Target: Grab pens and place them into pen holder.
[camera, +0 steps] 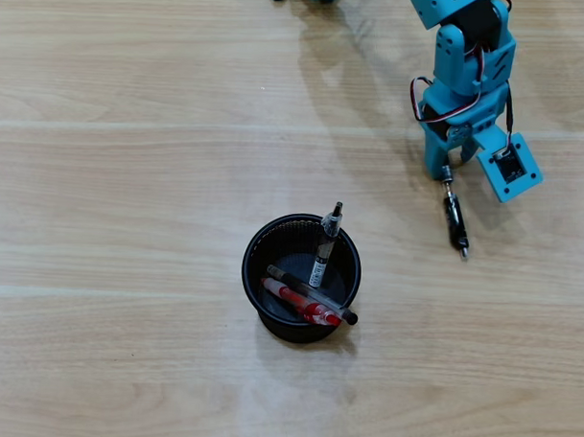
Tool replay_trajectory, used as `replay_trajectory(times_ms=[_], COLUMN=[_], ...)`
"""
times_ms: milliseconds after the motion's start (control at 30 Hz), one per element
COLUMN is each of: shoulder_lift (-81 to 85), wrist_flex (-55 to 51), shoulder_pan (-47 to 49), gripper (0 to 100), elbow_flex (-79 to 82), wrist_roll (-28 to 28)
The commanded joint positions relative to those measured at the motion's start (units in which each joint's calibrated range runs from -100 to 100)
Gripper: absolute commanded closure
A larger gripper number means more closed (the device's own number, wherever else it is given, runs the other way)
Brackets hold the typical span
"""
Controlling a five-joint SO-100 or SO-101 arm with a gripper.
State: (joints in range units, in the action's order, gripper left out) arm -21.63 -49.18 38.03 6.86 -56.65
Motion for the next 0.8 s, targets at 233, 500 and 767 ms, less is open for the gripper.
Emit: replay_trajectory(times_ms=[233,500,767], shoulder_lift=[0.8,12.2,24.2], wrist_flex=[-0.1,11.4,25.9], shoulder_pan=[-0.7,-4.9,-14.9], gripper=[98,98,98], elbow_flex=[0.9,-1.6,-1.7], wrist_roll=[0.3,5.2,8.0])
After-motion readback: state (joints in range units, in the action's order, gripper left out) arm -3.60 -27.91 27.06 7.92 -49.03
